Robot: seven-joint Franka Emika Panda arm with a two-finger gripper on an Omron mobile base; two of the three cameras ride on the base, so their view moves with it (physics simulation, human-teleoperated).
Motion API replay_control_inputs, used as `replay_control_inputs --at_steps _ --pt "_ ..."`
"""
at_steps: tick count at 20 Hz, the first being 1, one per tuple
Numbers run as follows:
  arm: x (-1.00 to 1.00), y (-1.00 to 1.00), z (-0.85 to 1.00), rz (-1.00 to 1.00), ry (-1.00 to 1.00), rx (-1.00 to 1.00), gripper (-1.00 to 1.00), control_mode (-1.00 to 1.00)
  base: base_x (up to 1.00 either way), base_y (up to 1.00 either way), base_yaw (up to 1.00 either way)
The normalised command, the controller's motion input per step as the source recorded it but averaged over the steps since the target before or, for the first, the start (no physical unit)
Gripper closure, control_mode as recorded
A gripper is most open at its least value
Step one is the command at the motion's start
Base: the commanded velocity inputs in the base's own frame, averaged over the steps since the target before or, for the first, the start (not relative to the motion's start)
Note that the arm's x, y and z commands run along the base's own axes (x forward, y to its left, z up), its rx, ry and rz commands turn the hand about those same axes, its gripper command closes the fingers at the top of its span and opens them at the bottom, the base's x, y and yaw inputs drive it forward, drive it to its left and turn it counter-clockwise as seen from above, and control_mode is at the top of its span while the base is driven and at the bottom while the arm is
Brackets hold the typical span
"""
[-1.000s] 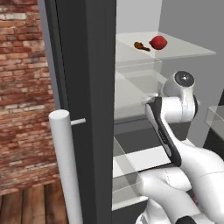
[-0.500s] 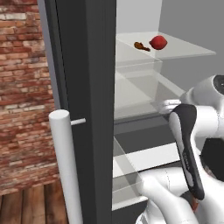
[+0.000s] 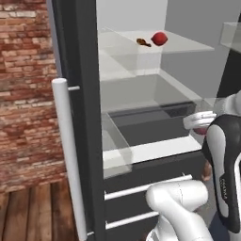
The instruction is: Place one onion and one chicken drumstick in each tupperware on the nearby counter, to pack two identical lunches.
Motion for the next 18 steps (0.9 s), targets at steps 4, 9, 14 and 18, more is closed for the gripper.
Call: replay_control_inputs --at_steps 4,9,14,18 --pt "0.0 0.0 0.0 0.0 0.0 0.0 1.0 1.0 -1.0 0.0 0.06" --pt "0.0 0.0 0.0 0.0 0.0 0.0 1.0 1.0 -1.0 0.09 0.01" --pt "0.0 0.0 0.0 0.0 0.0 0.0 1.0 1.0 -1.0 0.26 0.07" --pt "0.0 0.0 0.0 0.0 0.0 0.0 1.0 1.0 -1.0 0.15 0.32"
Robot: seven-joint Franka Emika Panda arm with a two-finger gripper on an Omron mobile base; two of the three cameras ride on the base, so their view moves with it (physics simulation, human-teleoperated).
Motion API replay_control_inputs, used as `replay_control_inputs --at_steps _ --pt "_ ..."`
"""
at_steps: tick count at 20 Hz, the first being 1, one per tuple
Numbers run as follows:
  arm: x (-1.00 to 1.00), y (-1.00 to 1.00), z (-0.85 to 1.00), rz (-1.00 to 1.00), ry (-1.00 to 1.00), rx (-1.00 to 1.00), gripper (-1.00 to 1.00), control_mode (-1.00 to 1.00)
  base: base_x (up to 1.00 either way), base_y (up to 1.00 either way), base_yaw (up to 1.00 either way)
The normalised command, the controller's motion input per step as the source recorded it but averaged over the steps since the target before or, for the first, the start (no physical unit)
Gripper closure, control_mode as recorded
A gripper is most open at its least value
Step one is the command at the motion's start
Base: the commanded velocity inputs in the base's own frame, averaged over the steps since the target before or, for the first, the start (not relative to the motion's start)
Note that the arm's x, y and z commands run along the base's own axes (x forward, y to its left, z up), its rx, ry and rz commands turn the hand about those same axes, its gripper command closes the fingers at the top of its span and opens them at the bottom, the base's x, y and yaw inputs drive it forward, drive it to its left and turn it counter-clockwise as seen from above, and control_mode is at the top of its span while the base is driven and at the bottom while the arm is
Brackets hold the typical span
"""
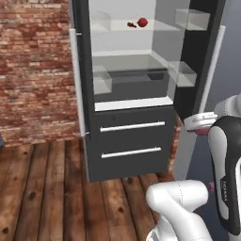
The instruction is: Place one onion and one chicken drumstick in each tupperware on the nearby counter, to pack two identical lunches.
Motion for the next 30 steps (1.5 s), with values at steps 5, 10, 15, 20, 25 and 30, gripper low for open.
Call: replay_control_inputs --at_steps 5,10,15,20,25,30 --pt "0.0 0.0 0.0 0.0 0.0 0.0 1.0 1.0 -1.0 0.21 0.45" --pt "0.0 0.0 0.0 0.0 0.0 0.0 1.0 1.0 -1.0 0.26 0.58" --pt "0.0 0.0 0.0 0.0 0.0 0.0 1.0 1.0 -0.93 0.25 0.65" --pt "0.0 0.0 0.0 0.0 0.0 0.0 1.0 1.0 -0.91 0.34 0.65" --pt "0.0 0.0 0.0 0.0 0.0 0.0 1.0 1.0 -0.98 0.48 0.61" --pt "0.0 0.0 0.0 0.0 0.0 0.0 1.0 1.0 -0.6 0.86 0.56"
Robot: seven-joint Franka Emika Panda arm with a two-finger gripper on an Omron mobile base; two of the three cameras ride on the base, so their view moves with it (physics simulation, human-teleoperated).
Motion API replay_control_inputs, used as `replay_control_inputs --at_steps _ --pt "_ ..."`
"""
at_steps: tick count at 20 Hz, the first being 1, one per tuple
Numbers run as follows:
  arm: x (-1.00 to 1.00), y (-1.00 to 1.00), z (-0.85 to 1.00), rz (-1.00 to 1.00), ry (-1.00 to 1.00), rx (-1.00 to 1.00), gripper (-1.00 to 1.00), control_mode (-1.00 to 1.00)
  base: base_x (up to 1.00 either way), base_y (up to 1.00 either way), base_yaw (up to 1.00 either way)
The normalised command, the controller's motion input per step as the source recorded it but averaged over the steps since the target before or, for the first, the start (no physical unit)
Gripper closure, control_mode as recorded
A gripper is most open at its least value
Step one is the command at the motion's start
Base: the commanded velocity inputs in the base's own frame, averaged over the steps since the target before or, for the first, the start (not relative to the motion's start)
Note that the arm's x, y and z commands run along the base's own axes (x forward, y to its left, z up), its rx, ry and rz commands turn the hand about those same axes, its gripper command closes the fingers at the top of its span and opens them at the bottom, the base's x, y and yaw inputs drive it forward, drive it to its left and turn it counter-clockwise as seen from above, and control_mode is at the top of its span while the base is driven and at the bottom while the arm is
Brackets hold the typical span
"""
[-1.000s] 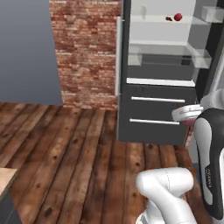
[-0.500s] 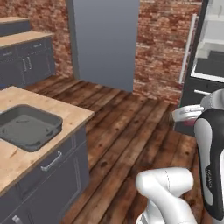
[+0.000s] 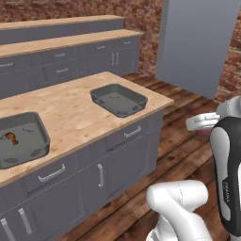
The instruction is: Place one onion and one chicken drumstick in each tupperware on the nearby counter, to pack two identical lunches.
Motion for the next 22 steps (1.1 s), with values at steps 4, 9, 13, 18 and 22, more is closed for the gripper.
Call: replay_control_inputs --at_steps 4,9,13,18,22 --pt "0.0 0.0 0.0 0.0 0.0 0.0 1.0 1.0 -0.22 0.96 0.55" --pt "0.0 0.0 0.0 0.0 0.0 0.0 1.0 1.0 0.09 0.98 0.49" --pt "0.0 0.0 0.0 0.0 0.0 0.0 1.0 1.0 0.49 0.55 0.43" --pt "0.0 0.0 0.0 0.0 0.0 0.0 1.0 1.0 0.51 0.03 0.35" --pt "0.0 0.0 0.0 0.0 0.0 0.0 1.0 1.0 0.08 -0.25 0.18"
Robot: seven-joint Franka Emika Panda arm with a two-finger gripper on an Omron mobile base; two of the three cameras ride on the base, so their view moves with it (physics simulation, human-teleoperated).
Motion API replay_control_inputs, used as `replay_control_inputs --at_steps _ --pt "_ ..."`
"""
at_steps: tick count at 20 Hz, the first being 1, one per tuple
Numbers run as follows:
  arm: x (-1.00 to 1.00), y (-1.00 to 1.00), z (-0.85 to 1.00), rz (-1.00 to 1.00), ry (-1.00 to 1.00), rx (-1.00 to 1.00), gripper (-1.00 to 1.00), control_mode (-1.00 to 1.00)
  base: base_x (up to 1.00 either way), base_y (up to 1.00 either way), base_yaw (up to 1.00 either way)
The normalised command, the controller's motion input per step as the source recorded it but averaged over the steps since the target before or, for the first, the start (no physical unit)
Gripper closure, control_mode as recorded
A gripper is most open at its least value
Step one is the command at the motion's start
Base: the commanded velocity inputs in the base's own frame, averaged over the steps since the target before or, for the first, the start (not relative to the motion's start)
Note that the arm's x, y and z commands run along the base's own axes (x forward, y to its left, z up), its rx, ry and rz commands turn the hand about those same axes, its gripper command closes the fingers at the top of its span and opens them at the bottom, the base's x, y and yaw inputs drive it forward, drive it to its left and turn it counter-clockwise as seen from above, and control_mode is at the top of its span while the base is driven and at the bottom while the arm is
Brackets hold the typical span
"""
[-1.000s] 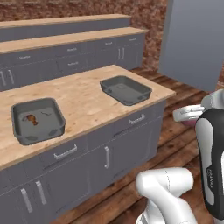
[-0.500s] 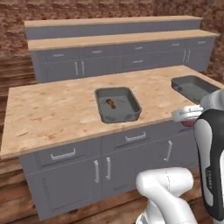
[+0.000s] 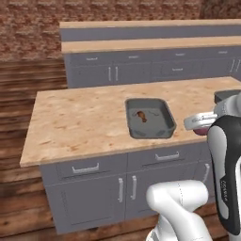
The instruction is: Place one onion and one chicken drumstick in each tupperware on the nearby counter, to pack two identical lunches.
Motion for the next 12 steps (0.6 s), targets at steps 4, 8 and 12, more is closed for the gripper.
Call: replay_control_inputs --at_steps 4,8,12 --pt "0.0 0.0 0.0 0.0 0.0 0.0 1.0 1.0 0.0 -0.51 0.11" --pt "0.0 0.0 0.0 0.0 0.0 0.0 1.0 1.0 0.26 -0.39 0.07" --pt "0.0 0.0 0.0 0.0 0.0 0.0 1.0 1.0 0.81 -0.01 0.02"
